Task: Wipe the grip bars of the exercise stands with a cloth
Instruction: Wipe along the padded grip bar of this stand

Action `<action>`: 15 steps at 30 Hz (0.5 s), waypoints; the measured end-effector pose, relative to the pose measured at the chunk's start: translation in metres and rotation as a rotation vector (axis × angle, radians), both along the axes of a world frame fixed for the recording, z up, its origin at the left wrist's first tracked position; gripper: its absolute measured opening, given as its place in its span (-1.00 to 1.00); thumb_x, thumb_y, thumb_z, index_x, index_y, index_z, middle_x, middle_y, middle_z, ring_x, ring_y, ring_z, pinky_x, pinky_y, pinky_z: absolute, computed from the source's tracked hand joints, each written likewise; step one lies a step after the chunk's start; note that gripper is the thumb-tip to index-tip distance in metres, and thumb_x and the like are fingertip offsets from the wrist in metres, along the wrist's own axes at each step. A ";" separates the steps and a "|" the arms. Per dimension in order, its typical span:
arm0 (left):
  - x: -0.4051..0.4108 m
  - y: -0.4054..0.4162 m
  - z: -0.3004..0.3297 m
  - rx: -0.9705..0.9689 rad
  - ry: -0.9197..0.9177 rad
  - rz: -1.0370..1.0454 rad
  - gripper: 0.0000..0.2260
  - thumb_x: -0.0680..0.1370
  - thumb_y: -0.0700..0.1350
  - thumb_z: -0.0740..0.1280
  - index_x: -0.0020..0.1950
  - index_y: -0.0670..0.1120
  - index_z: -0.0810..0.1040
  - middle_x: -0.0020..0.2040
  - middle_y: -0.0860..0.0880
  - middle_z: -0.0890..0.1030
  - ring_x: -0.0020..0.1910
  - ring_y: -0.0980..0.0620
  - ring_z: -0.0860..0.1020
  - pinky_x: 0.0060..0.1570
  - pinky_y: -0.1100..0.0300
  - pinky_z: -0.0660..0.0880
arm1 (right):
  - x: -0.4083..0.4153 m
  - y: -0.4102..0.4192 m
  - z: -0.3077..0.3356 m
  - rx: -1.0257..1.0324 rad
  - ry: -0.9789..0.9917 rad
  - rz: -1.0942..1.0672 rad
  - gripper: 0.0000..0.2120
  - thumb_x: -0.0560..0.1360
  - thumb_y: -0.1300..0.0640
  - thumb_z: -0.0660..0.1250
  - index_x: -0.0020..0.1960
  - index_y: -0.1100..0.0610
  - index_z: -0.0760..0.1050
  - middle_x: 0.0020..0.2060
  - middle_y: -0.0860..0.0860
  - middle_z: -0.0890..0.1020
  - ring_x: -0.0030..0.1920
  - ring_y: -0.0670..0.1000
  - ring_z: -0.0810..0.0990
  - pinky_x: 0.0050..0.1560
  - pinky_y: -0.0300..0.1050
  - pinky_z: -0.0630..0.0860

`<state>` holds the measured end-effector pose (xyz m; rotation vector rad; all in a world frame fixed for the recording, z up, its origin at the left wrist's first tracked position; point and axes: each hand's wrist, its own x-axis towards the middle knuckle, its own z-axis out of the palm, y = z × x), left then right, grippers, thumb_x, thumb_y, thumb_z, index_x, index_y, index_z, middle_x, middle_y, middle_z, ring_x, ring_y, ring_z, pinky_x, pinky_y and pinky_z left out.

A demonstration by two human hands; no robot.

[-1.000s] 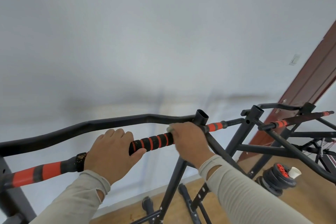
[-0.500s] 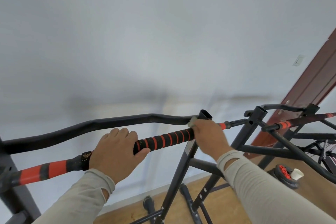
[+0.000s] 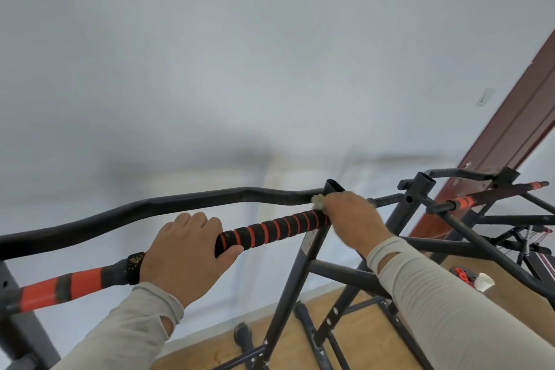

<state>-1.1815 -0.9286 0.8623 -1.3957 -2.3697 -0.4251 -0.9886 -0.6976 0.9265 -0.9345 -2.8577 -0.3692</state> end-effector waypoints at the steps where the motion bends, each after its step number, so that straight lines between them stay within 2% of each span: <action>1: 0.000 0.000 -0.001 -0.006 -0.004 0.001 -0.60 0.48 0.42 0.18 -0.12 0.10 0.48 -0.27 0.11 0.45 -0.27 0.07 0.43 -0.17 0.16 0.48 | 0.004 0.009 -0.001 0.019 0.022 -0.039 -0.70 0.55 0.23 0.25 0.08 -0.18 0.49 -0.26 -0.15 0.46 -0.14 0.01 0.60 -0.21 -0.11 0.44; 3: -0.001 0.000 -0.002 -0.002 -0.002 0.001 -0.60 0.47 0.42 0.19 -0.13 0.10 0.48 -0.28 0.11 0.45 -0.27 0.07 0.43 -0.18 0.17 0.49 | 0.001 0.007 -0.010 0.001 0.082 -0.104 -0.74 0.57 0.19 0.27 0.10 -0.15 0.52 -0.26 -0.13 0.45 -0.15 0.02 0.59 -0.18 -0.11 0.50; 5: -0.001 0.000 -0.002 0.005 0.005 -0.001 -0.60 0.47 0.42 0.20 -0.14 0.10 0.48 -0.29 0.11 0.45 -0.29 0.07 0.43 -0.20 0.17 0.48 | -0.009 -0.012 -0.019 -0.135 0.253 -0.175 -0.83 0.62 0.17 0.23 0.09 -0.03 0.54 -0.20 -0.07 0.54 -0.06 0.07 0.63 -0.10 -0.05 0.58; 7: -0.001 0.001 -0.003 0.000 0.011 0.003 -0.59 0.47 0.43 0.19 -0.13 0.10 0.49 -0.28 0.11 0.45 -0.28 0.07 0.43 -0.19 0.17 0.47 | -0.023 -0.033 -0.025 -0.252 0.428 -0.162 -0.76 0.65 0.14 0.16 0.12 0.01 0.60 -0.08 -0.04 0.66 0.00 0.08 0.64 0.03 0.03 0.60; 8: -0.002 0.001 -0.003 0.000 0.015 0.006 -0.59 0.47 0.43 0.19 -0.13 0.10 0.49 -0.28 0.11 0.45 -0.27 0.07 0.43 -0.19 0.17 0.47 | -0.032 -0.046 -0.028 -0.287 0.451 -0.104 -0.73 0.66 0.13 0.16 0.13 0.00 0.63 -0.04 -0.05 0.69 0.02 0.06 0.63 0.07 0.02 0.58; 11: -0.002 0.000 -0.003 -0.005 0.022 -0.005 -0.60 0.47 0.42 0.18 -0.14 0.10 0.49 -0.28 0.11 0.45 -0.27 0.06 0.42 -0.20 0.17 0.44 | -0.061 -0.093 -0.034 -0.315 0.417 0.150 -0.75 0.66 0.11 0.17 0.10 0.02 0.64 -0.04 -0.06 0.68 0.00 0.04 0.59 0.09 0.00 0.53; 13: -0.001 0.001 -0.001 -0.013 0.029 0.002 -0.59 0.48 0.43 0.17 -0.16 0.11 0.49 -0.29 0.12 0.45 -0.27 0.06 0.42 -0.20 0.17 0.43 | -0.067 -0.104 -0.034 -0.313 0.393 0.269 -0.75 0.68 0.05 0.16 0.01 -0.01 0.61 -0.15 -0.12 0.65 -0.09 -0.03 0.56 0.02 -0.07 0.52; 15: 0.000 0.000 0.000 -0.014 0.022 0.002 -0.59 0.47 0.43 0.16 -0.16 0.11 0.49 -0.28 0.12 0.45 -0.27 0.06 0.41 -0.20 0.17 0.43 | -0.061 -0.088 -0.030 -0.245 0.279 0.314 -0.81 0.66 0.08 0.22 -0.09 -0.05 0.52 -0.30 -0.15 0.55 -0.20 -0.06 0.52 -0.11 -0.12 0.52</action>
